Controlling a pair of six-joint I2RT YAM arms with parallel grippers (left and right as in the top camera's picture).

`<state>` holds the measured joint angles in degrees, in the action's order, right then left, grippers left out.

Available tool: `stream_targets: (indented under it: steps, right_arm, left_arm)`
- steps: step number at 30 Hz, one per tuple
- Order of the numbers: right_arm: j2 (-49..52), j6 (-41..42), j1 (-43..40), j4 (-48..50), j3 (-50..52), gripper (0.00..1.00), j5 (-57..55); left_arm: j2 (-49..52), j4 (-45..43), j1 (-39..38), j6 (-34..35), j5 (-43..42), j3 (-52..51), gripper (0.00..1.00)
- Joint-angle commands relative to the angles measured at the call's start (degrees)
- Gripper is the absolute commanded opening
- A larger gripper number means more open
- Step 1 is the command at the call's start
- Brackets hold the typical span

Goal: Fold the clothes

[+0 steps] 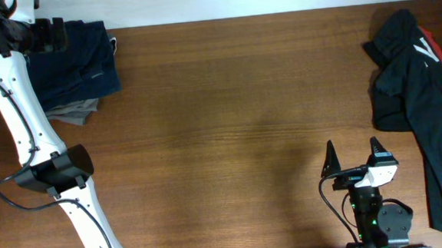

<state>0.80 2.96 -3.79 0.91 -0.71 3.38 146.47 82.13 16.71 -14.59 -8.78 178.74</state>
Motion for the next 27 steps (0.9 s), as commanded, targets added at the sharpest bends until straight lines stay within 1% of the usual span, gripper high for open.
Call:
stream_targets:
  steps: [1, 5, 27]
  right_arm:
    - [-0.59, 0.07, 0.46, -1.81, 0.39, 0.99, -2.82]
    - [-0.59, 0.09, 1.92, -5.46, 0.39, 0.98, -2.80]
    - [-0.55, 0.09, 2.45, -5.44, 0.39, 0.99, -3.02]
  left_arm:
    - [-0.22, 0.07, -0.04, -0.42, -0.42, 0.24, 0.99]
    - [-0.22, 0.07, -0.07, -0.42, -0.42, 0.24, 0.99]
    - [-0.22, 0.07, -0.07, -0.42, -0.42, 0.24, 0.99]
